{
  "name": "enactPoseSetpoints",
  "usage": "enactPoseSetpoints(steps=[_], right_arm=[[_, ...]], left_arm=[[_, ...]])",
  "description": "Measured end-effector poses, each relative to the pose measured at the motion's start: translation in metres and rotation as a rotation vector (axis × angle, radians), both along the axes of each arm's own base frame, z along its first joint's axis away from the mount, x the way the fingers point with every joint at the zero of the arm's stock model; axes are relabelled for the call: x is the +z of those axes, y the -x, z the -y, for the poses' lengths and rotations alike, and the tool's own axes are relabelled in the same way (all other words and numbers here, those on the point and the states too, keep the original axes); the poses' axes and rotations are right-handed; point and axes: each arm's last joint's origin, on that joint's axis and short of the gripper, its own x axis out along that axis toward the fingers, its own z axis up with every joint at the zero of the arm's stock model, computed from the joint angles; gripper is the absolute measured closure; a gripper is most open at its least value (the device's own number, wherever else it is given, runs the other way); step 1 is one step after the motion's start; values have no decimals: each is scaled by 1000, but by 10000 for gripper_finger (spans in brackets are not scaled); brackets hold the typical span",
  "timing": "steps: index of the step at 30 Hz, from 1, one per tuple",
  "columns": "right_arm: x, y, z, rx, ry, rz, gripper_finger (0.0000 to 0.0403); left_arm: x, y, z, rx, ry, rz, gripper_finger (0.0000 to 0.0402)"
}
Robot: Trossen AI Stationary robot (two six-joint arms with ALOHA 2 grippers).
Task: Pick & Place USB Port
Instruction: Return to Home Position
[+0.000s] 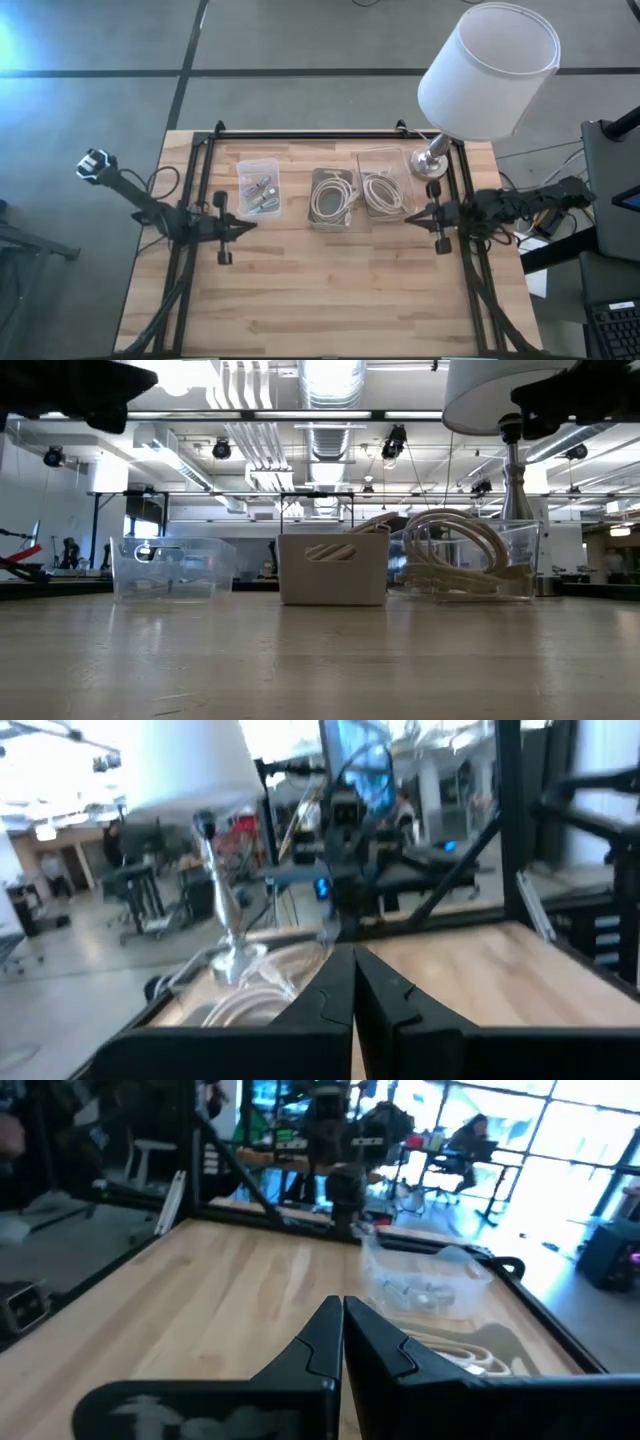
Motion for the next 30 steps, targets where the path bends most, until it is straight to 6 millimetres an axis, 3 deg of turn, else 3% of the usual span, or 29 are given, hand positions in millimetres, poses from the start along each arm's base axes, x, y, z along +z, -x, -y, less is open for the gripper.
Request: enactPoseSetpoints(steps=[9,18,30], right_arm=[[-6,9,13,-5,-13,72,394],[-19,18,23,-100,-47,13,394],[-18,28,24,-108,-59,103,394]], left_arm=[[-29,0,-27,13,62,32,401],[-29,-1,-38,84,6,33,401],[-33,8,-41,107,-37,-19,401]])
